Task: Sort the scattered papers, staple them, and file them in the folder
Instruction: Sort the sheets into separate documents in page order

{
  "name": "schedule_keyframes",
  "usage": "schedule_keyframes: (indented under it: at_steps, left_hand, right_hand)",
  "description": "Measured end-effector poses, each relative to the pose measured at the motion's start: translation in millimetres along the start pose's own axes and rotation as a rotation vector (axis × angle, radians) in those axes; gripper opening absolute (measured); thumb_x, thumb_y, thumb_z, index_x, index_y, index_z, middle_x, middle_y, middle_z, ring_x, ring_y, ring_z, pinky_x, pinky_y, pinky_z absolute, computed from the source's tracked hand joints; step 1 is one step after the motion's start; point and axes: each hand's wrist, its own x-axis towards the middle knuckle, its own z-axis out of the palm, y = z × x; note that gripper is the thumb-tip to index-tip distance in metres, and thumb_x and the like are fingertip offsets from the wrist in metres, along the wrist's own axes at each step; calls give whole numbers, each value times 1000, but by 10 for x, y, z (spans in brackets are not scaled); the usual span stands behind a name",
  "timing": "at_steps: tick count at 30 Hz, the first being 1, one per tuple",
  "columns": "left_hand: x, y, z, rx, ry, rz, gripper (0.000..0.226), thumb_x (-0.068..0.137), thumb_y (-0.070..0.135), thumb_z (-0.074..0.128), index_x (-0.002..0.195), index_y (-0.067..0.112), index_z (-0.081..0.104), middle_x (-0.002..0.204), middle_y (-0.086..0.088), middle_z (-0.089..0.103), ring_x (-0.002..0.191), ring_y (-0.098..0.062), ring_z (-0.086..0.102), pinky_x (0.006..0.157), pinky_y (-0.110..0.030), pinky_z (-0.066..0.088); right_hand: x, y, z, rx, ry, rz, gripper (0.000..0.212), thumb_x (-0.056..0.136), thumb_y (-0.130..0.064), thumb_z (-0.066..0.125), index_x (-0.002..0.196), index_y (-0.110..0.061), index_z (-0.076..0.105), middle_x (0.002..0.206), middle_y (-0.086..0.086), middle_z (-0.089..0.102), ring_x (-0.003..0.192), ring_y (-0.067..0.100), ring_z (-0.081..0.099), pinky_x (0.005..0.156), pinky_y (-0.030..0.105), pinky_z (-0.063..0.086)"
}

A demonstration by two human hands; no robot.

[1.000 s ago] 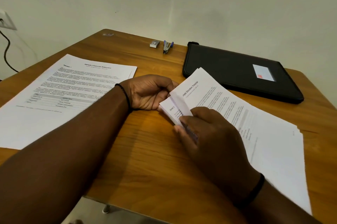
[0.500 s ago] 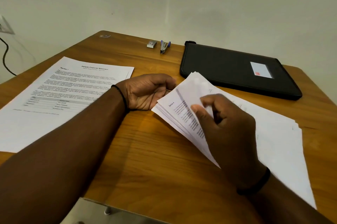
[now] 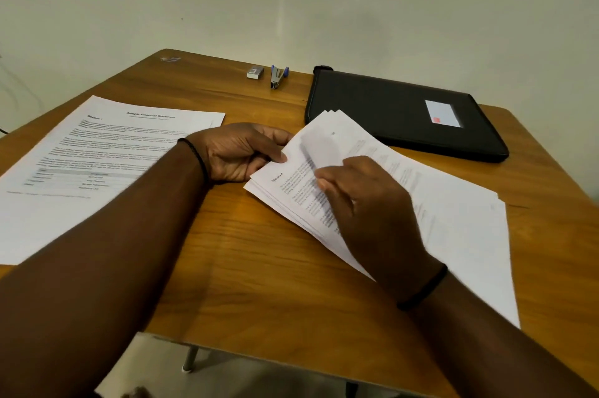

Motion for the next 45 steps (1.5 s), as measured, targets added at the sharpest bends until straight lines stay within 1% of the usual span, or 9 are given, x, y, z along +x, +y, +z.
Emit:
schedule_keyframes:
  at_steps: [8,18,23,27,31,35,38,41,45]
  left_hand:
    - [-31,4,71,40,63,-14,39,98,-7,38,125,7,62,121,-16,69,98,-31,73,62,-33,63]
    - [-46,-16,92,61,33,23,44,83,10,50,127,5,55,112,-17,72,93,-31,74,80,-48,58]
    - [-45,-11,122,-37,60,50,31,89,15,45,113,4,61,87,-14,75,69,-21,74,52,-26,60]
    - [-32,-12,102,-105,79,40,41,101,18,38,90,1,73,91,-16,75,71,-24,75,51,-27,60]
    - [-59,-12,122,-118,35,19,31,93,20,48,115,3,62,107,-16,73,84,-26,75,63,-30,62]
    - [-52,-18,97,-110,27,-4,43,90,10,48,131,0,55,114,-17,71,88,-29,75,62,-30,63]
    - [-48,-10,79,-103,28,-10,43,90,5,46,132,2,55,117,-17,70,91,-29,75,65,-28,60]
    - [-52,1,81,-89,54,-8,33,98,2,38,123,3,60,106,-17,74,80,-27,76,50,-22,59]
    - [-68,5,106,-71,78,1,33,101,2,35,122,3,60,102,-17,74,74,-24,76,44,-20,55]
  right_hand:
    - [-51,-186,9,-166,-180,-25,56,84,-63,61,103,-12,74,104,9,72,86,22,66,67,34,57]
    - [-70,-168,75,-43,-87,0,26,95,-31,61,88,-11,76,86,5,71,74,16,64,59,34,53]
    - [-43,-124,0,144,-95,144,31,84,-48,73,83,-17,75,82,-4,71,71,6,60,56,23,51]
    - [-1,-90,-38,216,28,305,21,89,-41,70,89,-21,67,77,-9,66,63,5,60,51,11,41]
    - [45,-63,-151,241,177,403,28,97,-24,61,122,-21,48,95,-16,57,72,-3,60,56,9,53]
    - [66,32,-181,139,254,322,32,101,-33,45,115,-11,64,108,2,66,95,4,59,73,9,52]
    - [22,46,-92,74,122,209,36,100,-29,44,111,-6,70,106,8,70,92,7,62,76,2,40]
    - [-31,-9,1,0,-73,54,28,96,-23,57,109,-4,72,106,10,73,90,19,70,80,15,46]
    - [-46,-173,-18,-64,-193,48,52,87,-54,62,113,-11,72,111,7,73,91,20,70,71,25,55]
